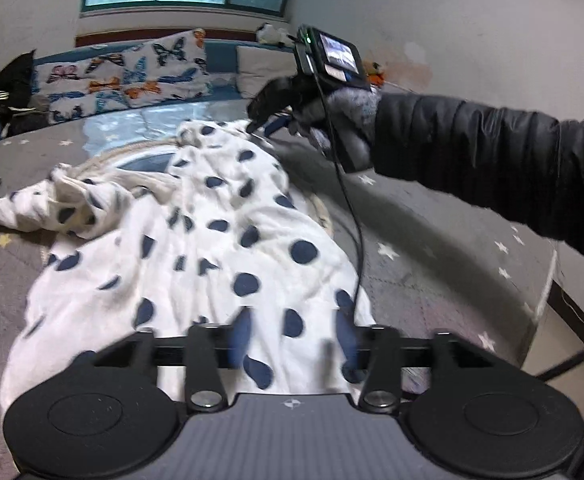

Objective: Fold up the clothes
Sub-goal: 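Lay the garment flat and open both grippers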

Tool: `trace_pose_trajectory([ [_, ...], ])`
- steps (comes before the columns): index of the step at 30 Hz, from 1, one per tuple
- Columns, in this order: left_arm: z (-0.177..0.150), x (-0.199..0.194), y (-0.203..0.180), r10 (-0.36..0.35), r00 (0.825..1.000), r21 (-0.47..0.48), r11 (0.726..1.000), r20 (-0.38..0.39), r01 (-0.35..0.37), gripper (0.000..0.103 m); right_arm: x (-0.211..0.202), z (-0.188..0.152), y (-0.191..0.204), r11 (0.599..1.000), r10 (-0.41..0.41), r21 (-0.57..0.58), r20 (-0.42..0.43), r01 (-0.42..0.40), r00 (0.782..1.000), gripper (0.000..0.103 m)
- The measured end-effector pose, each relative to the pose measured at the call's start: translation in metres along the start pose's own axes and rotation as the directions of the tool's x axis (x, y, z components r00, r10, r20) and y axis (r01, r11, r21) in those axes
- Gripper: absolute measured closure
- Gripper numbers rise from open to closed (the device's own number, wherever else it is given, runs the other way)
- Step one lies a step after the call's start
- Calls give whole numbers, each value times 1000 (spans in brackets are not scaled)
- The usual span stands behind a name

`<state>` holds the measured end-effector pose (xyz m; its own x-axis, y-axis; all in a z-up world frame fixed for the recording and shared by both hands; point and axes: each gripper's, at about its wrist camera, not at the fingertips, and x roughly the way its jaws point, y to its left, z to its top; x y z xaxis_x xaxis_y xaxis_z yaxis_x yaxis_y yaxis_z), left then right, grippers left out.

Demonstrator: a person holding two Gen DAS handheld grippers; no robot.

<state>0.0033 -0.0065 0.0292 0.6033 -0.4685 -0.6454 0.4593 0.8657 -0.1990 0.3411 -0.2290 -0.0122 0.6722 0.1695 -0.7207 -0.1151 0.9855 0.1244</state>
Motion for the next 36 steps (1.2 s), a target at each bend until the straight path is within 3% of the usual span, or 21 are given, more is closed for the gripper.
trace_pose_trajectory([
  [3, 3, -5, 9, 37, 999, -29, 999, 14, -36, 46, 3, -1, 10, 997, -27, -74, 12, 28, 1000, 82],
  [5, 5, -7, 15, 63, 998, -51, 997, 21, -62, 44, 2, -1, 15, 992, -45, -115, 16, 47, 999, 101],
  [9, -1, -13, 34, 118, 993, -97, 989, 12, -116, 44, -4, -2, 17, 972, -140, -184, 38, 145, 989, 102],
  [13, -11, -14, 52, 168, 986, -134, 976, -20, -170, 44, -4, -1, -4, 945, -274, -174, 37, 276, 961, 102],
  [17, -22, -16, 66, 190, 981, -168, 966, -44, -195, 44, -5, 0, -27, 924, -343, -174, 13, 340, 939, 100],
  [21, -25, -20, 69, 205, 978, -173, 963, -33, -208, 41, -28, -1, -37, 962, -237, -141, -22, 232, 971, 92],
  [25, -27, -23, 68, 235, 971, -155, 959, -35, -238, 41, -48, -7, -33, 979, -159, -136, -33, 154, 987, 82],
  [34, -31, -32, 72, 271, 962, -167, 947, -39, -274, 41, -30, -13, -34, 998, -62, -31, -47, 61, 997, 79],
  [36, -29, -33, 73, 273, 961, -170, 946, -42, -276, 41, -22, -11, -28, 998, -47, -31, -32, 46, 998, 71],
])
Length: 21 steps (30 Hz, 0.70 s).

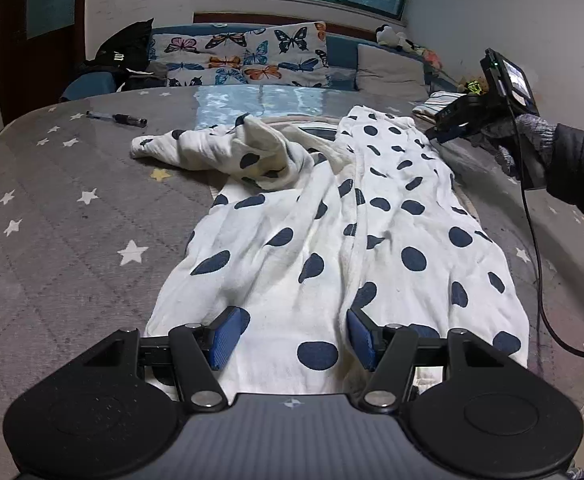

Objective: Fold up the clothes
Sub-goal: 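Lay the garment flat and open both grippers, then move the left gripper over the table toward the black pen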

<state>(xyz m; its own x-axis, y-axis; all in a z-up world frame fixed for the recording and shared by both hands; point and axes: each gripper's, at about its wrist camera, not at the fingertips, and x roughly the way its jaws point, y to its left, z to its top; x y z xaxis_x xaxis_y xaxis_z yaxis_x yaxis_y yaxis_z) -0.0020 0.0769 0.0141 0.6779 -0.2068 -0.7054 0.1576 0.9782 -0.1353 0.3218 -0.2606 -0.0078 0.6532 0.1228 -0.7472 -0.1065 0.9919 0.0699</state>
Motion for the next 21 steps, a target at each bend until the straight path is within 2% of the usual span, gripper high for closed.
trace_pose_trajectory([
  [4, 2, 1, -2, 5, 1000, 16, 1000, -9, -5, 39, 9, 3, 14, 999, -1, -44, 31, 3, 1000, 70],
  [10, 1, 0, -3, -3, 1000, 17, 1000, -14, 3, 38, 18, 7, 26, 988, -98, -116, 64, 105, 993, 68],
  [17, -1, 0, -7, -4, 1000, 34, 999, -17, 4, 32, 14, 4, 9, 971, -202, -114, 70, 209, 977, 68],
  [19, 0, -1, -5, -7, 1000, 32, 999, -18, 8, 32, 10, 3, 5, 972, -200, -112, 69, 207, 977, 69],
  [21, 1, -3, -4, -11, 1000, 26, 1000, -19, 12, 32, 3, 4, 2, 985, -149, -74, 74, 155, 986, 69],
])
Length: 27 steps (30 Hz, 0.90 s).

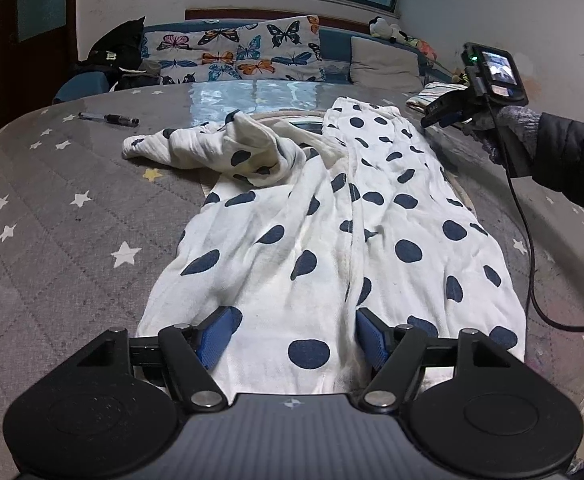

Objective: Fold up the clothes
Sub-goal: 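Move the left gripper over the table toward the black pen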

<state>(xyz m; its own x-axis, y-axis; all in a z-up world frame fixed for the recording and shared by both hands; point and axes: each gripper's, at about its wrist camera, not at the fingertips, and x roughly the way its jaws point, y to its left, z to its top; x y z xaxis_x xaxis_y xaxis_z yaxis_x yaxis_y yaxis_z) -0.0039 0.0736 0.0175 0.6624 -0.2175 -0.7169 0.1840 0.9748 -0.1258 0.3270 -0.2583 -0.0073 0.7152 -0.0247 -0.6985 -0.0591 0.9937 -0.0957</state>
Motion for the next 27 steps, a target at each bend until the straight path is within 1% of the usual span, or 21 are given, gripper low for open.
trace_pose_trajectory([
  [3, 4, -5, 1, -7, 1000, -5, 1000, 10, 7, 32, -7, 6, 1, 989, 131, 69, 3, -131, 991, 69],
  [4, 7, -8, 1, -7, 1000, -6, 1000, 17, 7, 32, -6, 7, 5, 987, 146, 64, 3, -146, 989, 69],
  [8, 22, -13, 3, 11, 999, -23, 1000, 51, -10, 32, 1, 10, 22, 988, 153, 14, 0, -153, 988, 68],
  [10, 34, -11, 7, 23, 998, -45, 999, 64, -20, 34, 7, 8, 29, 990, 139, -9, -15, -140, 990, 68],
  [13, 54, -4, 13, 64, 995, -62, 996, 77, -59, 34, 8, 5, 35, 994, 89, -58, -6, -89, 996, 64],
  [16, 79, 9, 20, 122, 988, -63, 991, 90, -117, 37, 6, 3, 36, 993, 3, -114, 0, -3, 1000, 63],
  [18, 97, 18, 27, 147, 984, -62, 988, 100, -141, 37, 4, 1, 34, 988, -33, -150, 5, 33, 999, 62],
  [20, 116, 32, 32, 159, 981, -51, 987, 110, -154, 37, 3, -1, 29, 989, -52, -142, 1, 51, 999, 61],
  [22, 134, 46, 37, 170, 979, -42, 985, 116, -166, 37, 3, -2, 21, 992, -68, -108, -10, 67, 998, 60],
  [24, 148, 65, 43, 175, 980, -40, 984, 98, -172, 37, 1, -3, 15, 994, -61, -90, -17, 59, 998, 60],
  [26, 154, 88, 48, 185, 981, -16, 983, 60, -184, 43, -1, -5, 10, 995, -59, -84, -20, 57, 998, 59],
  [27, 156, 98, 51, 192, 981, -4, 981, 37, -192, 48, -1, -6, 8, 995, -58, -83, -21, 56, 998, 58],
])
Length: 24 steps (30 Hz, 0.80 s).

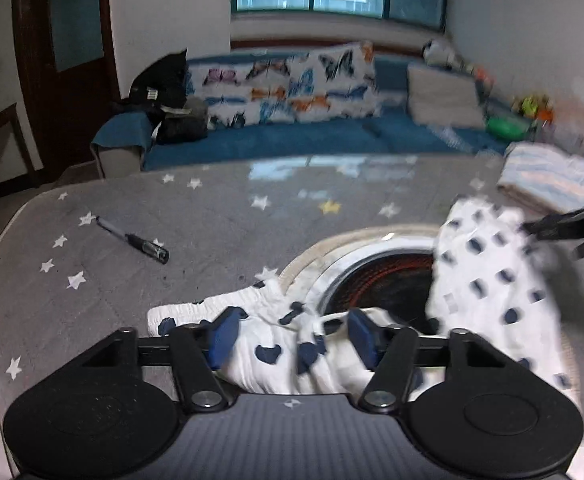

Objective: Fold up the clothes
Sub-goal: 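Move the left gripper over the table toward the black pen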

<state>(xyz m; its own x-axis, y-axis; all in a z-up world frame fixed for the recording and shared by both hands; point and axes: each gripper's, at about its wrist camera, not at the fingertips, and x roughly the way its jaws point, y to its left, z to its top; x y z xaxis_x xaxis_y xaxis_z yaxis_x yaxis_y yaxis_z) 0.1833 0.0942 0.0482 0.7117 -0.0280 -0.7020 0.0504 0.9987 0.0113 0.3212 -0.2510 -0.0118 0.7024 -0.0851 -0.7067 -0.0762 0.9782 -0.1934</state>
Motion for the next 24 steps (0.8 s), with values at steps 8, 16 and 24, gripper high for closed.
trace_pose_trajectory([
  [8, -26, 1, 46, 155, 988, -164, 974, -20, -157, 87, 1, -5, -15, 999, 18, 46, -6, -18, 1000, 55],
  [16, -75, -19, 112, 248, 961, -488, 828, -122, -276, 68, 0, -7, -13, 999, 7, 33, -2, -7, 1000, 54],
  [24, -69, -25, 132, 288, 953, -483, 823, -94, -297, 62, 0, -6, -13, 999, 7, 37, -6, -6, 1000, 52],
])
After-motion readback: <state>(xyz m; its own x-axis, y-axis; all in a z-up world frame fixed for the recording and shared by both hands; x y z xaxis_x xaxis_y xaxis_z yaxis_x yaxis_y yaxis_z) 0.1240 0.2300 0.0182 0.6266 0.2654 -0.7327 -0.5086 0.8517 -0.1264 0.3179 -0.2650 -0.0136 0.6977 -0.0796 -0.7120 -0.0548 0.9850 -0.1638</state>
